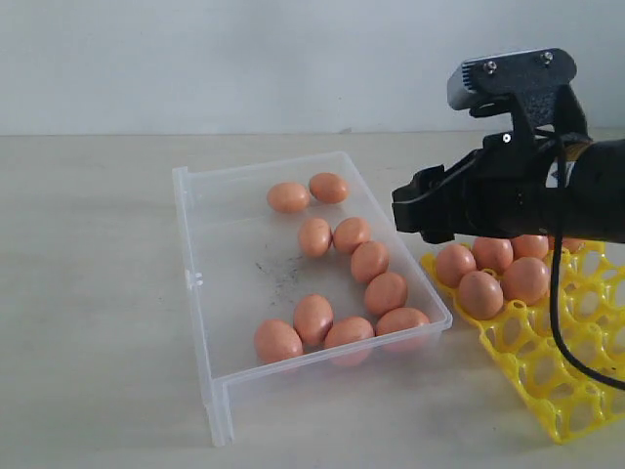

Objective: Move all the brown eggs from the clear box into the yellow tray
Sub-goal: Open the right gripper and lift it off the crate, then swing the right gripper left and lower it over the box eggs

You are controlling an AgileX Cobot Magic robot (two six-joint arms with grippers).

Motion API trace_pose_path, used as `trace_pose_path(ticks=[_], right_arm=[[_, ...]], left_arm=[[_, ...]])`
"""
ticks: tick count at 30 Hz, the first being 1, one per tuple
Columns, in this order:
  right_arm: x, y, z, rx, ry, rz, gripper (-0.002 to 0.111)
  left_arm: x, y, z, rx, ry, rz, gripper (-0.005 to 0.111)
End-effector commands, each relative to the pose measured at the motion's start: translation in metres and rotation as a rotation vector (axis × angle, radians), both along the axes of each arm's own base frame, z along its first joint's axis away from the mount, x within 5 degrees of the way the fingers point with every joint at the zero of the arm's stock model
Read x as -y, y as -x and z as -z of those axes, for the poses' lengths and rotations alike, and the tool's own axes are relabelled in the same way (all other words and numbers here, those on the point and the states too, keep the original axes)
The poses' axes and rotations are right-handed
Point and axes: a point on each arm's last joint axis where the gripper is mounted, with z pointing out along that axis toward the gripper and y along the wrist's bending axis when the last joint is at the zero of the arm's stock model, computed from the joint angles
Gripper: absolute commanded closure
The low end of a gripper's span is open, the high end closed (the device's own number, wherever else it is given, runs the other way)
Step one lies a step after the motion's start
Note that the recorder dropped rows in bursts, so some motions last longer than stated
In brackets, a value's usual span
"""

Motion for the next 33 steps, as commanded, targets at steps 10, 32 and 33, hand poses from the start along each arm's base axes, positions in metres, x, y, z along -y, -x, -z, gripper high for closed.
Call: trace_pose_path(ticks=[10, 32, 33], right_arm=[[-0.085, -0.068, -0.017, -0.488, -0.081, -0.025, 0.045], [-0.113, -0.176, 0.077, -0.69, 0.055, 0.249, 0.045], [-0.113, -0.175, 0.078, -0.695, 0.06, 0.248, 0.045]], left_arm=[[0.0, 0.0, 0.0, 0.004, 0.015, 0.003, 0.029], [0.0, 0.0, 0.0, 0.004, 0.015, 0.003, 0.029], [0.0, 0.0, 0.0, 0.004, 0.015, 0.003, 0.029]])
